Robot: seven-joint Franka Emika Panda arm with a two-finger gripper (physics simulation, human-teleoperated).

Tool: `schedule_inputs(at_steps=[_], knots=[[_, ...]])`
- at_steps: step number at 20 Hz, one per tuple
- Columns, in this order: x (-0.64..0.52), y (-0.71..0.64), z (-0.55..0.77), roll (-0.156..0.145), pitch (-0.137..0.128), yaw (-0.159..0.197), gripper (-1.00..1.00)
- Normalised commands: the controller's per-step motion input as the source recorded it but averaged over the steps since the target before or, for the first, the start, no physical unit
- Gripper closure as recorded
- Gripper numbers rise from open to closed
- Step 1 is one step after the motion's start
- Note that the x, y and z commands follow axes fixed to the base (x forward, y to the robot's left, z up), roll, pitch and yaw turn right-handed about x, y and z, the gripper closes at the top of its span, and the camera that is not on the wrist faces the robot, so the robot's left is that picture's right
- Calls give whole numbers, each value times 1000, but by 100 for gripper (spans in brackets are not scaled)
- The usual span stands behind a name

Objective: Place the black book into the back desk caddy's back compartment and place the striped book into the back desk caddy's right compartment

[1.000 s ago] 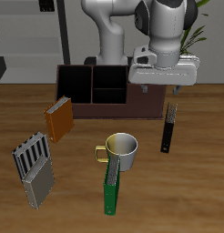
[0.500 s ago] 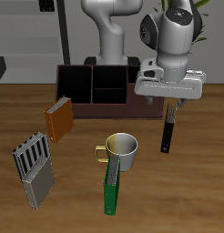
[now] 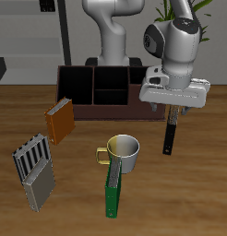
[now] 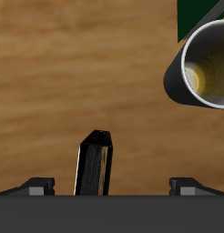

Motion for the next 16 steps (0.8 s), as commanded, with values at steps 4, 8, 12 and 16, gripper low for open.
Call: schedule_inputs(at_steps=[4, 8, 12, 16], knots=[[-215, 75, -211, -20, -90, 28, -100], [-15, 73, -366, 7, 25, -35, -100], [-1, 177, -189, 31, 6, 22, -100], [55, 73, -134, 15, 28, -1, -100]])
